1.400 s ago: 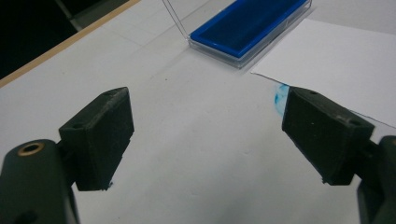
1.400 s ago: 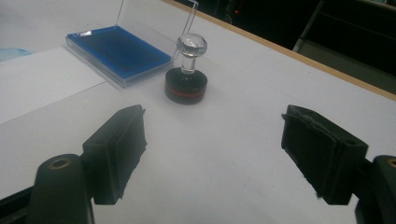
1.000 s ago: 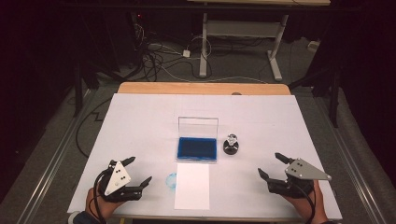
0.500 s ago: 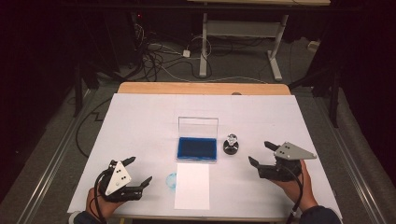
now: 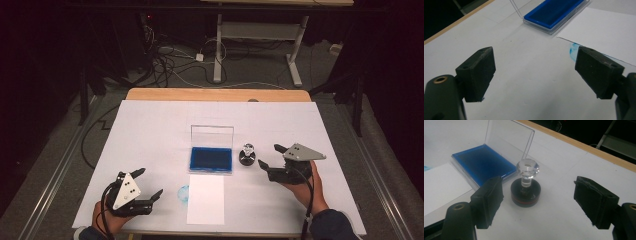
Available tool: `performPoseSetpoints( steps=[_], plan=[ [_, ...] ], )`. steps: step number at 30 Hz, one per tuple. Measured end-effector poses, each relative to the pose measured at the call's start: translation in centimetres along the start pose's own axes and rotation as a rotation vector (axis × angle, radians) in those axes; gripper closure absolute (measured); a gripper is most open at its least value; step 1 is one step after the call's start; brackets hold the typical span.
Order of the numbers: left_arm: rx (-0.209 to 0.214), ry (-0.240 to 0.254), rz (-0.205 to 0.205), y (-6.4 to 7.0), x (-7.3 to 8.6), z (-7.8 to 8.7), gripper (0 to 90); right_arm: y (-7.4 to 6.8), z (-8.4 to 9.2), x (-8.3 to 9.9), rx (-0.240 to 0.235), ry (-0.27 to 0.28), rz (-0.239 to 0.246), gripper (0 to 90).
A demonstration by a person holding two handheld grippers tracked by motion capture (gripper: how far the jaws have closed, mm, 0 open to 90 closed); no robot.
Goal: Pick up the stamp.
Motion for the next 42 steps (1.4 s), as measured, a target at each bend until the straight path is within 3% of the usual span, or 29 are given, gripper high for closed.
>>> performPoseSetpoints(
  steps=[18, 23, 29, 42],
  plan=[
    [0.003, -0.007, 0.001, 0.0, 0.1, -0.2, 15.6, 0.1, -3.8, -0.3, -0.008, -0.051, -0.015, 26.4],
    [0.004, -0.01, 0.0, 0.0, 0.2, -0.2, 15.7, 0.0, -5.0, -0.3, -0.009, -0.057, -0.024, 33.7],
    [0.005, -0.011, 0.0, 0.0, 0.2, -0.3, 15.6, 0.1, -6.3, -0.1, -0.027, -0.069, -0.054, 34.0],
    [0.009, -0.015, -0.003, 0.0, 0.3, -0.4, 15.6, -0.2, -7.6, -0.3, -0.075, -0.041, -0.094, 46.0]
  ],
)
Point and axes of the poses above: each handheld gripper's, and its own axes: z roughly backward along the jaws, x roughly out of its underside, y roughly to its right, the point moved 3 cm from there along -z, roughly forward along the jaws, and after that the axes turned 1 degree about -y, right-handed, at the moved point
